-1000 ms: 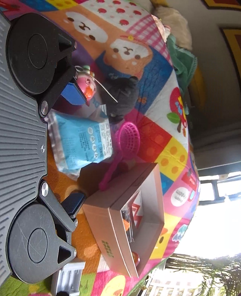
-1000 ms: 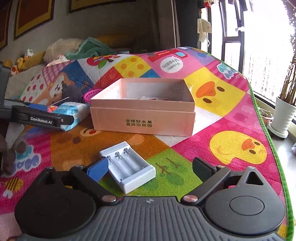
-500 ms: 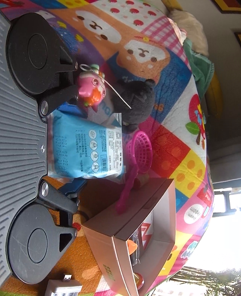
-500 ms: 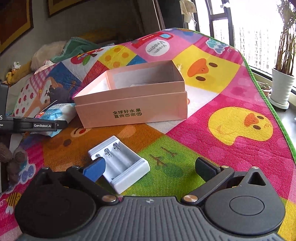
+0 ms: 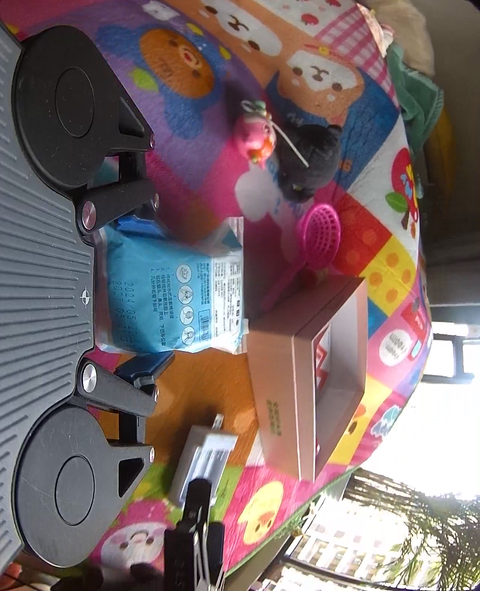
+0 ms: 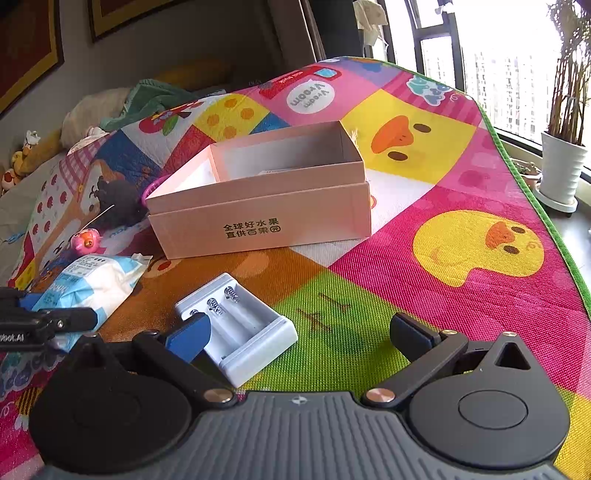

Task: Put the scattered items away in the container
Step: 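Grasp the blue bag of cotton pads with the left gripper while the right holds the charger, then lift the blue bag with the left gripper while the right holds the charger, then drop the blue bag into the box with the left gripper while the right releases the charger inside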

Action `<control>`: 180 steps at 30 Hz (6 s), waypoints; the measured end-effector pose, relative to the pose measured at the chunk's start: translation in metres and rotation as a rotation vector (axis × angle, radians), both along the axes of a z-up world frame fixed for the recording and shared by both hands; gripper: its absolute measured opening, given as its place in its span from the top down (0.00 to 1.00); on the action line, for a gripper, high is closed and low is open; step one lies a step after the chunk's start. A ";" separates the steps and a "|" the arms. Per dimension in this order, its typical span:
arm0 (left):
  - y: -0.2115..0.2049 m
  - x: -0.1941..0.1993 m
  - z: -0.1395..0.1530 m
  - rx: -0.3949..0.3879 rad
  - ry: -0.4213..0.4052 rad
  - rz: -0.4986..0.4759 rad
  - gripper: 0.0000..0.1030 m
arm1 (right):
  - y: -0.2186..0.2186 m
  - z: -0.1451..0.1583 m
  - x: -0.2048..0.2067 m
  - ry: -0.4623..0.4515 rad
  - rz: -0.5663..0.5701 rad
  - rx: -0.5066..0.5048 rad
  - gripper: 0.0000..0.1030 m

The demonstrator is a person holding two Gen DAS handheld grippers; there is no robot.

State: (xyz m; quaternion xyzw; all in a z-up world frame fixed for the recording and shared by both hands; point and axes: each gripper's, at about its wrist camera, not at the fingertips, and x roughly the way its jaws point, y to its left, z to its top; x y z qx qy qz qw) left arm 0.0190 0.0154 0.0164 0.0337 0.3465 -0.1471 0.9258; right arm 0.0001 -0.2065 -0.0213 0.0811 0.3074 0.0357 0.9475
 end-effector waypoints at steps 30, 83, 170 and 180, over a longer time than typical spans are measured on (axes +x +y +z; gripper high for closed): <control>-0.017 -0.013 -0.018 0.037 0.000 -0.007 0.00 | -0.016 0.021 0.018 -0.007 -0.042 -0.231 0.22; -0.016 -0.012 -0.019 0.027 0.002 -0.011 0.00 | 0.037 0.008 0.027 0.072 0.088 -0.217 0.11; -0.052 0.052 0.117 -0.085 -0.286 -0.207 0.38 | 0.034 0.061 -0.066 -0.190 0.067 -0.167 0.11; -0.086 0.126 0.107 -0.019 -0.350 -0.212 0.07 | 0.046 0.053 -0.042 -0.130 0.105 -0.179 0.11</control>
